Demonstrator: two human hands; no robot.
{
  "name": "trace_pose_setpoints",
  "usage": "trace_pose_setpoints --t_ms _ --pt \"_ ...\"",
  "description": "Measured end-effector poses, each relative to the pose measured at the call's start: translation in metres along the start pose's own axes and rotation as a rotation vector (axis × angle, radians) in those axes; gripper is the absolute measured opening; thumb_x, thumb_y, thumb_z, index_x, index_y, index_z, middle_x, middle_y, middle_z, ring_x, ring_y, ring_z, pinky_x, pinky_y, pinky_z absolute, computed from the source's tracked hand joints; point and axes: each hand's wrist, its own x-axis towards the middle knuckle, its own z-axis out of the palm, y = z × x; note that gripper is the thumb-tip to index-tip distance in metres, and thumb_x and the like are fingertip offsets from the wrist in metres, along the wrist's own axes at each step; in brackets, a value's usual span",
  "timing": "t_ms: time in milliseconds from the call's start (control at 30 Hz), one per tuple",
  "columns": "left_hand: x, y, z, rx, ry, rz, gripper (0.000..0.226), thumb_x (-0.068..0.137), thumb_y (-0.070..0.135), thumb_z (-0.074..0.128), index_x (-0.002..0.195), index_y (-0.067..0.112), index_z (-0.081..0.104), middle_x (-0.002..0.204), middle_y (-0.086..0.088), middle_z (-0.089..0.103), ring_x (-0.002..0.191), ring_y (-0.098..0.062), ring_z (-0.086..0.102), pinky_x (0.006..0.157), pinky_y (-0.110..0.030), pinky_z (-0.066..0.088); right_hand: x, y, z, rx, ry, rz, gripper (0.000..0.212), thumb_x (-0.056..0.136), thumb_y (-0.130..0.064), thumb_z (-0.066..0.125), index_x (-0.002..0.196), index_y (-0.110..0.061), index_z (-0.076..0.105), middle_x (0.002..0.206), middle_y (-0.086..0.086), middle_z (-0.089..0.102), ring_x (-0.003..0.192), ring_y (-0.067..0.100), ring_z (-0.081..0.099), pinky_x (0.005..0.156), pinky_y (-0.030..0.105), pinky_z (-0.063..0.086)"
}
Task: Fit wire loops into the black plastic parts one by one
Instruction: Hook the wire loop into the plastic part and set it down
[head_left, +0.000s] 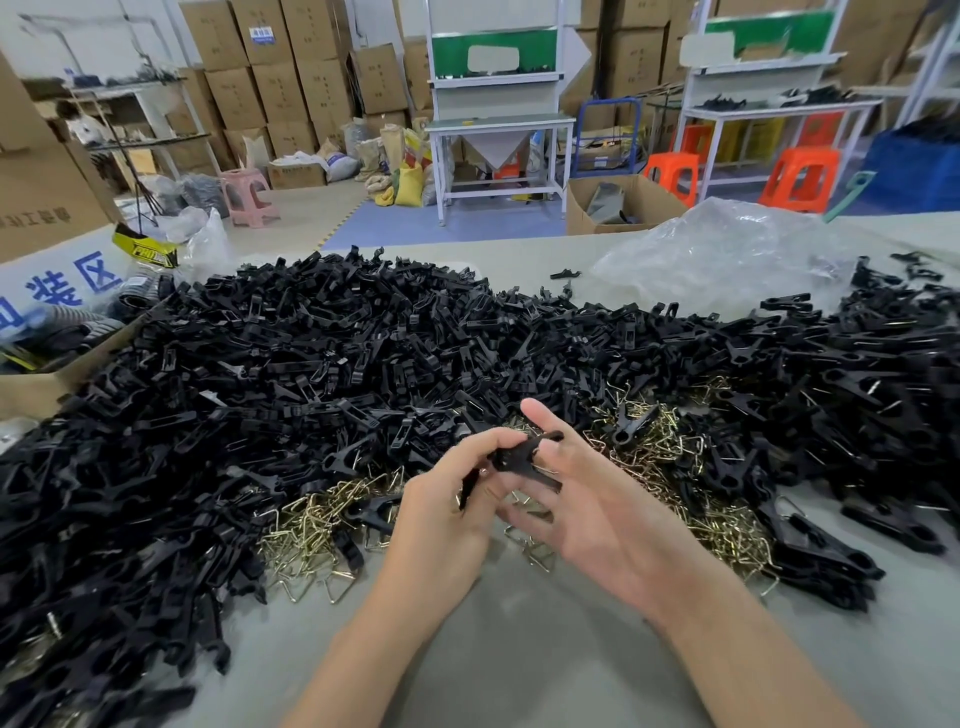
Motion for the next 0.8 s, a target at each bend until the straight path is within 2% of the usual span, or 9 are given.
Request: trace_pose_setpoints --t_ms 67,100,200,267,333,467,567,700,800 --pt "-0.002 0.000 0.003 -0.065 -0.060 -0.014 0.050 0.097 0.002 0.060 0.113 0.050 0.065 0.103 0.011 0.073 0.091 -0.015 0.069 0.080 -0.029 0.058 -0.001 0.001 0.001 0.040 -0.080 0.020 0.060 0.087 -0.034 0.078 0.143 -0.032 0.056 0.141 0.008 0.060 0.123 0.024 0.058 0.101 0.042 0.050" --pt "-0.002 0.001 0.004 -0.081 -0.073 -0.010 0.047 0.097 0.005 0.062 0.113 0.049 0.065 0.101 0.009 0.073 0.093 -0.016 0.069 0.084 -0.031 0.057 -0.001 0.001 0.002 0.051 -0.100 0.029 0.059 0.088 -0.035 0.076 0.144 -0.030 0.056 0.146 0.009 0.057 0.127 0.024 0.056 0.102 0.042 0.050" --pt "-0.003 0.006 0.004 -0.110 -0.128 0.001 0.039 0.093 0.016 0.063 0.110 0.051 0.066 0.102 0.009 0.073 0.096 -0.012 0.067 0.083 -0.025 0.055 -0.001 0.003 0.001 0.054 -0.131 0.040 0.060 0.086 -0.032 0.075 0.144 -0.029 0.056 0.151 0.008 0.052 0.136 0.025 0.051 0.108 0.045 0.047" --pt "-0.003 0.009 0.003 -0.119 -0.175 0.003 0.044 0.094 0.009 0.061 0.110 0.049 0.067 0.107 0.014 0.073 0.102 -0.009 0.067 0.080 -0.019 0.053 -0.001 0.004 0.000 0.052 -0.142 0.049 0.061 0.084 -0.028 0.073 0.143 -0.028 0.057 0.151 0.007 0.053 0.135 0.026 0.048 0.114 0.051 0.041" --pt "-0.003 0.009 0.003 -0.119 -0.188 -0.013 0.045 0.093 0.006 0.060 0.111 0.046 0.067 0.109 0.017 0.073 0.107 -0.006 0.066 0.083 -0.013 0.050 -0.001 0.004 0.001 0.066 -0.161 0.056 0.058 0.085 -0.023 0.070 0.142 -0.027 0.058 0.151 0.009 0.053 0.134 0.028 0.053 0.111 0.052 0.044" --pt "-0.003 0.006 0.004 -0.095 -0.199 -0.057 0.045 0.089 0.020 0.059 0.118 0.053 0.062 0.113 0.021 0.073 0.106 -0.004 0.067 0.089 -0.031 0.056 -0.002 0.004 0.005 0.090 -0.144 0.055 0.042 0.087 -0.025 0.073 0.129 -0.027 0.068 0.148 0.012 0.056 0.129 0.030 0.058 0.106 0.052 0.048" --pt "-0.004 0.006 0.005 -0.049 -0.189 -0.067 0.050 0.089 0.021 0.057 0.121 0.060 0.057 0.113 0.024 0.072 0.098 -0.009 0.070 0.084 -0.043 0.058 -0.002 0.005 0.008 0.129 -0.105 0.052 0.031 0.088 -0.022 0.072 0.119 -0.024 0.073 0.141 0.016 0.060 0.119 0.031 0.059 0.103 0.048 0.053" --pt "-0.004 0.006 0.006 -0.028 -0.165 -0.051 0.050 0.090 0.011 0.055 0.122 0.050 0.060 0.111 0.020 0.073 0.097 -0.017 0.071 0.088 -0.052 0.056 -0.003 0.004 0.012 0.214 -0.082 0.040 0.021 0.086 -0.012 0.069 0.105 -0.017 0.078 0.115 0.020 0.068 0.099 0.026 0.068 0.096 0.036 0.056" --pt "-0.003 0.009 0.007 -0.014 -0.145 -0.023 0.052 0.089 0.008 0.056 0.119 0.050 0.062 0.110 0.018 0.074 0.103 -0.017 0.070 0.093 -0.052 0.054 -0.004 0.001 0.012 0.251 -0.074 0.063 0.022 0.082 -0.009 0.070 0.100 -0.018 0.078 0.104 0.017 0.066 0.087 0.019 0.056 0.095 0.028 0.052"
